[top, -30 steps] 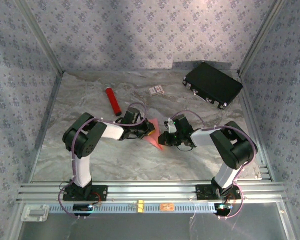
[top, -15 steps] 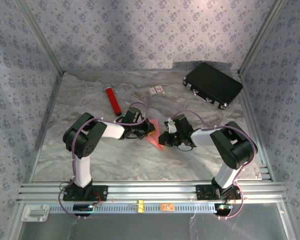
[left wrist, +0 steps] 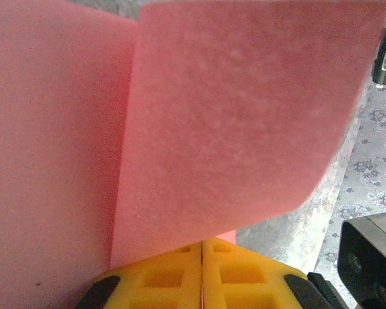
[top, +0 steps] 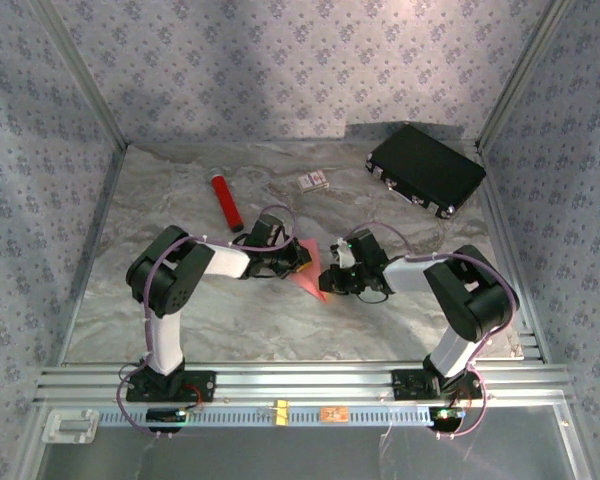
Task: Fold a paper plane with a square sheet of paper (pick it up from the middle)
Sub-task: Fourth fold the wing at the center of the table.
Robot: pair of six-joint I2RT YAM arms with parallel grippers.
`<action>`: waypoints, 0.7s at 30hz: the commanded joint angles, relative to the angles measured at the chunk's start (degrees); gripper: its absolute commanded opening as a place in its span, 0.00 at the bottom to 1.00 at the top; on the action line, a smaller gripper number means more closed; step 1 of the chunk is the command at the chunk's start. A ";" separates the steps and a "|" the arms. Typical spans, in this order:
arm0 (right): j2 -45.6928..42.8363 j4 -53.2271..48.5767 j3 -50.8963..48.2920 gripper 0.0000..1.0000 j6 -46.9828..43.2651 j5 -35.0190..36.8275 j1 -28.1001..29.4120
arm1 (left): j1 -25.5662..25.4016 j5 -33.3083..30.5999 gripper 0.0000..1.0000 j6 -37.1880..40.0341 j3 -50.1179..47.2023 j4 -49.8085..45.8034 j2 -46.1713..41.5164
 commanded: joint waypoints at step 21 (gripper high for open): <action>-1.10 -6.76 -1.34 0.10 -0.78 -3.68 -1.09 | -0.29 -2.21 0.07 0.00 -1.97 -5.00 0.35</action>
